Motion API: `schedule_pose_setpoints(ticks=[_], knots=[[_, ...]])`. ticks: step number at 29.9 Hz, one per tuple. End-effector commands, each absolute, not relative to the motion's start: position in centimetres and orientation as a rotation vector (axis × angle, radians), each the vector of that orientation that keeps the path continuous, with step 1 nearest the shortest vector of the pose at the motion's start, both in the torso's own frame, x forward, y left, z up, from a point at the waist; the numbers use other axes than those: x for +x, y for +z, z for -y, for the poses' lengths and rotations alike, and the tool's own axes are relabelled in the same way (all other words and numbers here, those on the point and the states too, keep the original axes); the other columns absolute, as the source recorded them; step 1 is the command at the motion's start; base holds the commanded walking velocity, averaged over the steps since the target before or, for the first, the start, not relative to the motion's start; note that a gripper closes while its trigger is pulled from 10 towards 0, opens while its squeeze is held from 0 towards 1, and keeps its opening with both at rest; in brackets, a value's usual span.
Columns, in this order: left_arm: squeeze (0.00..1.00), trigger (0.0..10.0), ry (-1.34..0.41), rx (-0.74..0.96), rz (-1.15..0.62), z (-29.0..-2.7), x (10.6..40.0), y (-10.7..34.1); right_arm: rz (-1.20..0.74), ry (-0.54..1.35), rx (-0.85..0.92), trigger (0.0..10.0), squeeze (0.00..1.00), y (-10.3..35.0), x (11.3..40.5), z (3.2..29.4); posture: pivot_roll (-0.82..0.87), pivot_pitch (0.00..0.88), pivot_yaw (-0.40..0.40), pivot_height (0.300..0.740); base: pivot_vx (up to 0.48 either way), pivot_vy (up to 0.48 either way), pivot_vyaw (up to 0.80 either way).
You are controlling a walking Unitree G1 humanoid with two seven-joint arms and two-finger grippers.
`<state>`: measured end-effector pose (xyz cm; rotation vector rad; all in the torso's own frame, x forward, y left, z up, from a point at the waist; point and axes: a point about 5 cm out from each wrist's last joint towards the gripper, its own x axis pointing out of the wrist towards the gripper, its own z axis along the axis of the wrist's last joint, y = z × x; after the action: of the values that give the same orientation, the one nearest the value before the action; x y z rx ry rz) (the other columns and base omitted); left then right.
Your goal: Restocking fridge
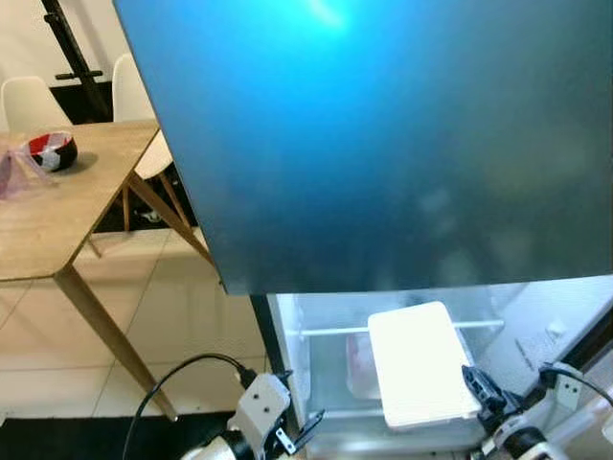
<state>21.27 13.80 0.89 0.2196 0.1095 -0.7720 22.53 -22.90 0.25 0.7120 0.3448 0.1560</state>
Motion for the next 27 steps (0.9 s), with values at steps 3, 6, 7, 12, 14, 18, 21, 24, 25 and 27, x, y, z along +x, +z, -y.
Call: schedule_pose_setpoints(ticks=[3,6,7,12,14,18,21,24,25,27], knots=[[0.00,10.0,-0.772,0.228,-0.147,-14.6,20.8,0.5,-0.294,0.220,0.774,10.0,0.00,1.5,22.9,22.4,-0.05,0.092,0.056,0.631,0.000,0.000,0.00],[0.00,10.0,-0.775,0.228,-0.144,-14.6,20.8,0.7,-0.268,0.239,0.783,10.0,0.00,2.2,23.3,22.5,-0.05,0.092,0.056,0.631,0.000,0.000,0.00],[0.00,10.0,-0.775,0.228,-0.144,-14.6,20.8,0.7,-0.268,0.239,0.783,10.0,0.00,2.2,23.3,22.5,-0.05,0.092,0.056,0.631,0.000,0.000,0.00],[0.00,10.0,-0.779,0.230,-0.139,-14.7,20.8,0.9,-0.205,0.227,0.806,10.0,0.00,3.7,24.1,23.1,-0.05,0.092,0.056,0.627,0.000,0.000,0.00],[0.00,10.0,-0.779,0.230,-0.138,-14.7,20.8,0.9,-0.192,0.227,0.809,10.0,0.00,4.0,24.3,23.2,-0.05,0.092,0.056,0.623,0.000,0.000,0.00],[0.00,10.0,-0.781,0.229,-0.127,-14.6,21.0,1.1,-0.150,0.246,0.810,10.0,0.00,5.3,24.8,23.4,-0.06,0.091,0.056,0.619,0.000,0.000,0.00],[0.00,10.0,-0.787,0.229,-0.121,-14.4,21.1,1.2,-0.115,0.272,0.808,10.0,0.00,6.5,25.3,23.4,-0.06,0.091,0.056,0.619,0.000,0.000,0.00],[0.00,10.0,-0.791,0.228,-0.120,-14.3,21.1,1.3,-0.087,0.286,0.808,10.0,0.00,7.4,25.6,23.4,-0.06,0.091,0.056,0.619,0.000,0.000,0.00],[0.00,10.0,-0.791,0.228,-0.120,-14.3,21.1,1.3,-0.087,0.286,0.808,10.0,0.00,7.4,25.6,23.4,-0.06,0.091,0.056,0.619,0.000,0.000,0.00],[0.00,10.0,-0.795,0.229,-0.119,-14.2,21.1,1.3,-0.052,0.314,0.813,10.0,0.00,8.5,25.9,23.6,-0.06,0.091,0.056,0.614,0.000,0.000,0.00]])
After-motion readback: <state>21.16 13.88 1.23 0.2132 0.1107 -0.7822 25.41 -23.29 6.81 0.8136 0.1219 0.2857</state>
